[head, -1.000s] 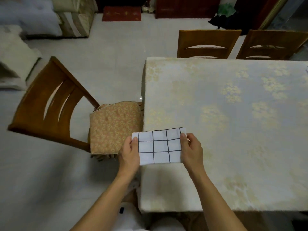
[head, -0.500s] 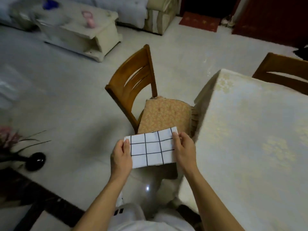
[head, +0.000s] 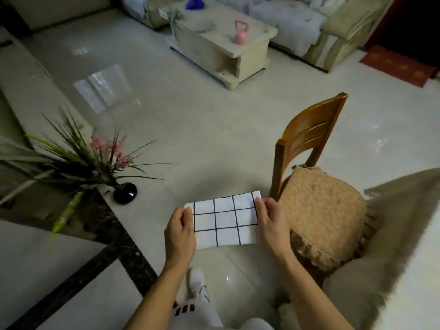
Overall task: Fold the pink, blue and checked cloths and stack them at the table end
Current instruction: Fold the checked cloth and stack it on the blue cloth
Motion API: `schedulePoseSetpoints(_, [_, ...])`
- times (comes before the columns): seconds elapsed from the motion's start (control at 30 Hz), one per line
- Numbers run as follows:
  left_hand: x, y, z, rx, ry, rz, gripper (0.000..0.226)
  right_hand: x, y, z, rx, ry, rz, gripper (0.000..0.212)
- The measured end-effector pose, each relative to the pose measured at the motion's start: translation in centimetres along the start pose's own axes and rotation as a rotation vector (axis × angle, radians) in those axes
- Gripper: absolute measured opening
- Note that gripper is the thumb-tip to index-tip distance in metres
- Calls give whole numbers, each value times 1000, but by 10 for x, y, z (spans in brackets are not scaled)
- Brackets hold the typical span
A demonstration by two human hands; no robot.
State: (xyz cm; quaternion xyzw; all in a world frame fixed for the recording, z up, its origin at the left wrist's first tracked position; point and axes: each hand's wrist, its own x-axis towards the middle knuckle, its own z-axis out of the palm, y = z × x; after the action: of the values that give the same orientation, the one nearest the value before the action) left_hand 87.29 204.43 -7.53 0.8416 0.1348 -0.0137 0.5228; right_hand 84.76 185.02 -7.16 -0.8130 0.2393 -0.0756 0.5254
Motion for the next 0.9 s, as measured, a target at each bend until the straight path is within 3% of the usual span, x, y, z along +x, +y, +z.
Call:
schedulePoseSetpoints(0.2, [73, -15, -54, -45, -7, 7, 36, 24, -38, 80, -46, 33, -6, 31])
schedulePoseSetpoints(0.4, [116, -15, -83, -51, -8, 26, 36, 40, -67, 119, -59, 34, 13, 33])
schedulePoseSetpoints(0.9, [247, 10, -61, -43, 29, 58, 35, 158, -105, 172, -27, 27, 9, 35])
